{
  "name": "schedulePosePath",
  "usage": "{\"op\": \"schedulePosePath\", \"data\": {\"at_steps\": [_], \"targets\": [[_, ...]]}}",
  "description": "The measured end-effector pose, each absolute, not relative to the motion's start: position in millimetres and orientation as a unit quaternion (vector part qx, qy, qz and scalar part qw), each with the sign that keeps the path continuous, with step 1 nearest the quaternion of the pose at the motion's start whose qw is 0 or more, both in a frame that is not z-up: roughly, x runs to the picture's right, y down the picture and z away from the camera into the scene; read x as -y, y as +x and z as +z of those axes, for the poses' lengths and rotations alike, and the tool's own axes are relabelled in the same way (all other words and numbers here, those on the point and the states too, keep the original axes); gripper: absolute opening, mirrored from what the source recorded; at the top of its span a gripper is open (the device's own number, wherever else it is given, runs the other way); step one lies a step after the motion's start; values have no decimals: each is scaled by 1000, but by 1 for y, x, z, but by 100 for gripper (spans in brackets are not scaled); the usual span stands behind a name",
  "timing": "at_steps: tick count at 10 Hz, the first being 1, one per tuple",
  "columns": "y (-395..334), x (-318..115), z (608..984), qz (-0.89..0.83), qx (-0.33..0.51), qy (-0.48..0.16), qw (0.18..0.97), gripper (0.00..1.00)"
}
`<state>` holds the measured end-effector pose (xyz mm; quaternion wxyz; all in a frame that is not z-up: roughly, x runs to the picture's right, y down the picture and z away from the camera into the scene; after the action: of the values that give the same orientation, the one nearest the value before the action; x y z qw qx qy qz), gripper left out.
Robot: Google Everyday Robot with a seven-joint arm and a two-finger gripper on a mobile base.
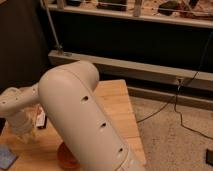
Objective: Push the eraser across the table
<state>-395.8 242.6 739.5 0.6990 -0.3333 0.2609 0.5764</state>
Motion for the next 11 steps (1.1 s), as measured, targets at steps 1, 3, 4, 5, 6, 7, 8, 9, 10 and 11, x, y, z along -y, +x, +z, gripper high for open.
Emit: {"op": "schedulePosePath", "data": {"at_steps": [1,3,4,5,6,7,8,9,10,11], "targets": [[-397,-240,746,582,-264,-332,694,46],[-397,-235,755,588,-268,-330,688,51],[-396,-234,761,589,-273,-330,685,63],[-394,-234,765,590,-276,-329,684,67],[-393,-234,768,591,-279,-329,682,68],[-391,-234,772,591,-283,-329,680,68],[-390,-234,774,592,-284,-330,679,68],[-391,-233,776,592,-283,-331,678,68],[-391,-231,777,592,-283,-331,678,68],[-393,-230,778,591,-282,-333,679,66]]}}
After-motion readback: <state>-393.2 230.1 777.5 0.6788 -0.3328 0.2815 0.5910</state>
